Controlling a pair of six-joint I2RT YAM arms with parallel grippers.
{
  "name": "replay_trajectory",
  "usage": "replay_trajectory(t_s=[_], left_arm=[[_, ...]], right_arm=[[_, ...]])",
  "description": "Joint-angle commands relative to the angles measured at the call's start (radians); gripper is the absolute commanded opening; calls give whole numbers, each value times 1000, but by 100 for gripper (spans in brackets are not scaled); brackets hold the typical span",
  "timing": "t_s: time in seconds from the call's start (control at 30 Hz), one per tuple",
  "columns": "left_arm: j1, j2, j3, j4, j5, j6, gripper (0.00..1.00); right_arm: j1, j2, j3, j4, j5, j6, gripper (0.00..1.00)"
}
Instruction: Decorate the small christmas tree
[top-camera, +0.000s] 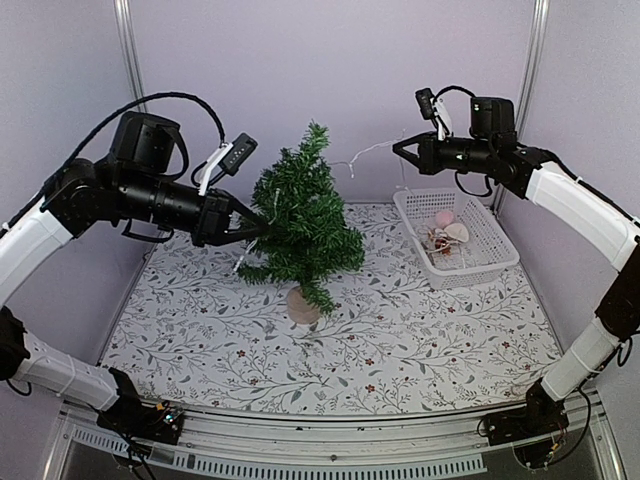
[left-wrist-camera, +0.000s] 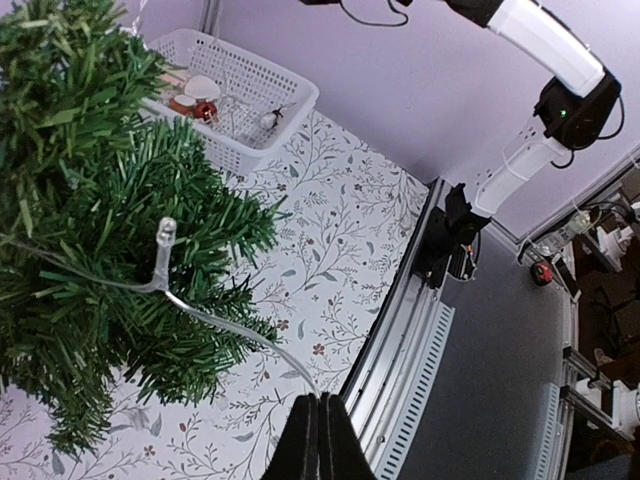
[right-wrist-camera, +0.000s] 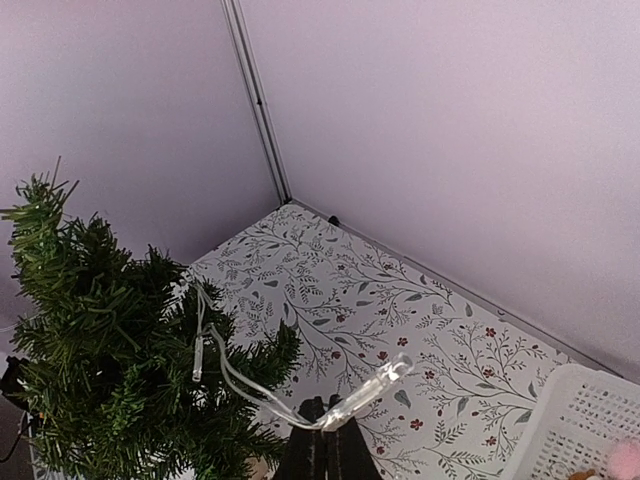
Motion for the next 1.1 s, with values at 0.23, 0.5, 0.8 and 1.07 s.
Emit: replay_trajectory(t_s=[0.23, 0.5, 0.8, 1.07], left_arm=[[-54, 157, 106, 199, -47, -42, 0], [-85, 198, 103, 256, -177, -76, 0], [-127, 243, 96, 267, -344, -102, 1], [-140, 287, 132, 208, -391, -100, 12]], right_arm=[[28, -29, 20, -11, -12, -12, 0], [43, -30, 19, -23, -9, -12, 0], [53, -31, 15, -41, -8, -12, 0], [56, -36, 8, -50, -14, -13, 0]])
